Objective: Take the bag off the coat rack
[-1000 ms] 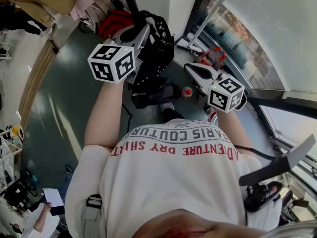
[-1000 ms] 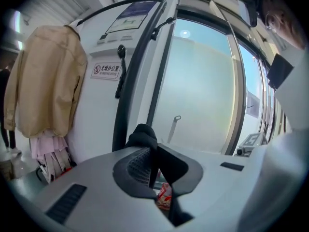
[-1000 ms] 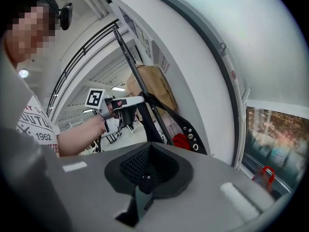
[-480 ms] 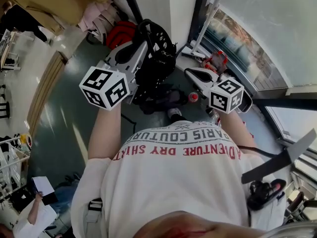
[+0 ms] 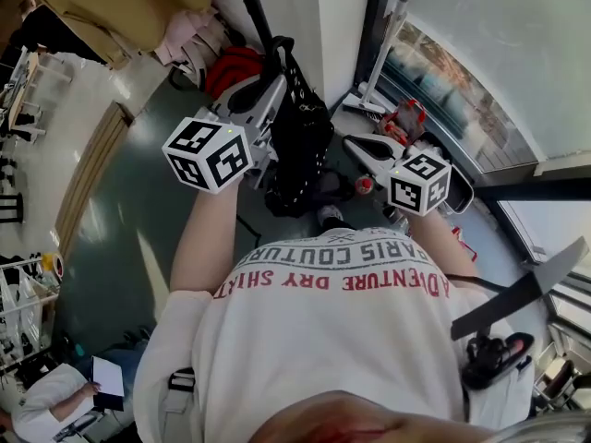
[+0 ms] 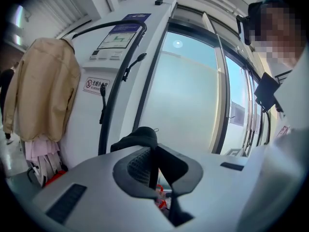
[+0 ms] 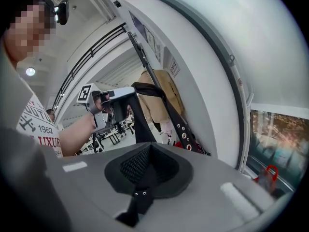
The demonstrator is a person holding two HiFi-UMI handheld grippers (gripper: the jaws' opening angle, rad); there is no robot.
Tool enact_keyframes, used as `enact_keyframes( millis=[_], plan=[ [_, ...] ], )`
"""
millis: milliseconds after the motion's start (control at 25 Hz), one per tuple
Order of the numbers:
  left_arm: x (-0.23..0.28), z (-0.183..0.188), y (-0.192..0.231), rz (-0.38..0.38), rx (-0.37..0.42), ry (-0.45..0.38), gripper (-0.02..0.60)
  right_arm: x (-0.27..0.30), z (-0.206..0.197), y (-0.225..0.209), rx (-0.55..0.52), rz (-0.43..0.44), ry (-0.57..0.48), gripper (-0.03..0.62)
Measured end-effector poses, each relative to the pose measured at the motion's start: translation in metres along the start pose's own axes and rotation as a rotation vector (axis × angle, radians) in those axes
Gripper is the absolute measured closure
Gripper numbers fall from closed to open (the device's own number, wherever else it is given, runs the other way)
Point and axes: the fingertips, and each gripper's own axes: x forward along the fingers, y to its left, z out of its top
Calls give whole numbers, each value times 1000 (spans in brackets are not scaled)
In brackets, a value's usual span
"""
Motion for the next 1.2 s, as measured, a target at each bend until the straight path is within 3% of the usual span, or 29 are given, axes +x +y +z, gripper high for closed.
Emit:
enact_keyframes(
  millis=[400, 680, 840, 1200],
  plan=[
    [-11, 57, -54, -73, 97, -77, 568, -23, 17, 5, -5, -12, -61, 592],
    [-61, 48, -97, -88, 88, -89, 568, -40, 21, 41, -55, 24, -97, 592],
    [-98, 14, -120, -70, 76, -62, 568, -58, 8, 76, -84, 27, -107, 592],
    [-185, -125, -153, -7, -62, 101, 568, -111, -48, 166, -141, -3, -89, 592]
  ],
)
